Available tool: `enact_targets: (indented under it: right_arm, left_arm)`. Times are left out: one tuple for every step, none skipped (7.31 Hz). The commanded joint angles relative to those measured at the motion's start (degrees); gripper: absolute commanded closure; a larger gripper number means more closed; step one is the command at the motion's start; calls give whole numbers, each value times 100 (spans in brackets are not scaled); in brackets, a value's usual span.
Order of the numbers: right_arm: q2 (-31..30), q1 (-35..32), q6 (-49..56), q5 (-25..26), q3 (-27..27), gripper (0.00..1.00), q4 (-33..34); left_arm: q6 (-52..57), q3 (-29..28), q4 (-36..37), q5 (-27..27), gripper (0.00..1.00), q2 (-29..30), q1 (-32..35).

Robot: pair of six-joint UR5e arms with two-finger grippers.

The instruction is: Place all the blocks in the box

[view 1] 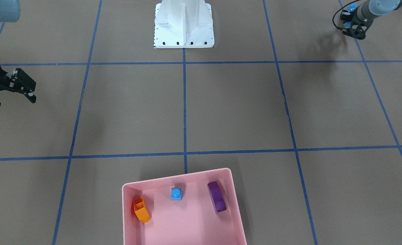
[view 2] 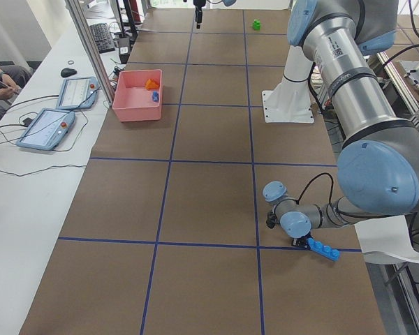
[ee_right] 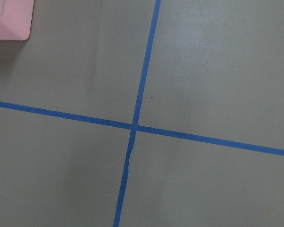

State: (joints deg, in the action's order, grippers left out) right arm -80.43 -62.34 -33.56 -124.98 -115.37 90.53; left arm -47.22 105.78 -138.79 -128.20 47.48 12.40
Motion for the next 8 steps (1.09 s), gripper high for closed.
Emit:
enact_targets:
  right_arm:
    - [10, 2, -2, 0, 6, 1, 0]
    - [10, 2, -2, 9, 6, 1, 0]
    - [10, 2, -11, 18, 24, 1, 0]
    - [10, 2, -11, 18, 32, 1, -9]
    - [1, 2, -11, 26, 33, 1, -17]
    - [-7, 2, -11, 52, 50, 1, -17]
    - [-8, 2, -11, 70, 59, 1, -17]
    - [-16, -6, -11, 79, 59, 1, -17]
  left_arm:
    - [-829, 1003, -8, -21, 100, -380, 52]
    - [-1251, 1276, -8, -4, 100, -301, 105]
    - [-1829, 1575, 1, 40, 100, -222, 131]
    - [-2183, 1769, 1, 40, 100, -143, 332]
    - [-2300, 1910, 9, 49, 100, 197, 821]
    - [-2301, 1973, 18, 49, 100, 627, 1522]
    - [-2301, 1991, 18, 49, 100, 1040, 2138]
    - [-2301, 1991, 27, 49, 100, 1401, 2701]
